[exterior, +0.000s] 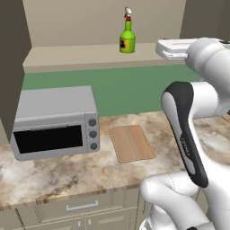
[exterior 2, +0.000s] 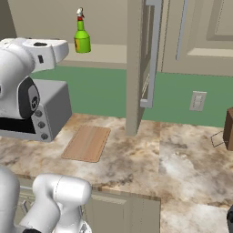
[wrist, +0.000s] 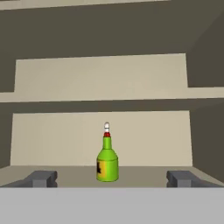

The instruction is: Grab the spray bottle from the cabinet, then place it next to the cutting board for sanitizing. Then grab the dish brush from the countertop next to the sink and place it next to the cutting board.

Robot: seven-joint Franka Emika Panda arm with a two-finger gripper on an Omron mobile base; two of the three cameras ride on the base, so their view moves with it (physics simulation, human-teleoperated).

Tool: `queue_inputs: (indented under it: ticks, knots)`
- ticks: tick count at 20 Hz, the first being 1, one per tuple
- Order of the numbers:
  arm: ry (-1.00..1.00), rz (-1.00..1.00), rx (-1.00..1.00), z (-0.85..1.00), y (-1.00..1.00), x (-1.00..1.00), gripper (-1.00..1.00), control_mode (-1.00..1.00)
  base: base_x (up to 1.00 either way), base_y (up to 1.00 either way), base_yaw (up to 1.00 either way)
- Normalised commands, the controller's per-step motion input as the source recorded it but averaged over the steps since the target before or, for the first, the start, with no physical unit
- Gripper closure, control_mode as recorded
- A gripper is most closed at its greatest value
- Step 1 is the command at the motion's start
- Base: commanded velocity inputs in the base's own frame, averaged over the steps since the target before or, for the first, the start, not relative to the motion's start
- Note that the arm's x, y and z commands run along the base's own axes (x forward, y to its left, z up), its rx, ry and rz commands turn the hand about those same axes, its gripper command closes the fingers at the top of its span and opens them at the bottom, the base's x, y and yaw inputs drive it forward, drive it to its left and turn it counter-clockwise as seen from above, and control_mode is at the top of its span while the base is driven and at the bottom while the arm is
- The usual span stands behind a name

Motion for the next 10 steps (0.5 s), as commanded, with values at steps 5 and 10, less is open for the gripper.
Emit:
queue_inputs:
  ticks: [5, 10]
  knots:
    - [0.08, 0.00, 0.00, 0.20, 0.00, 0.15, -1.00, -1.00, 0.00, 0.00, 0.00]
    - [0.08, 0.00, 0.00, 0.07, 0.02, 0.34, -1.00, -1.00, 0.00, 0.00, 0.00]
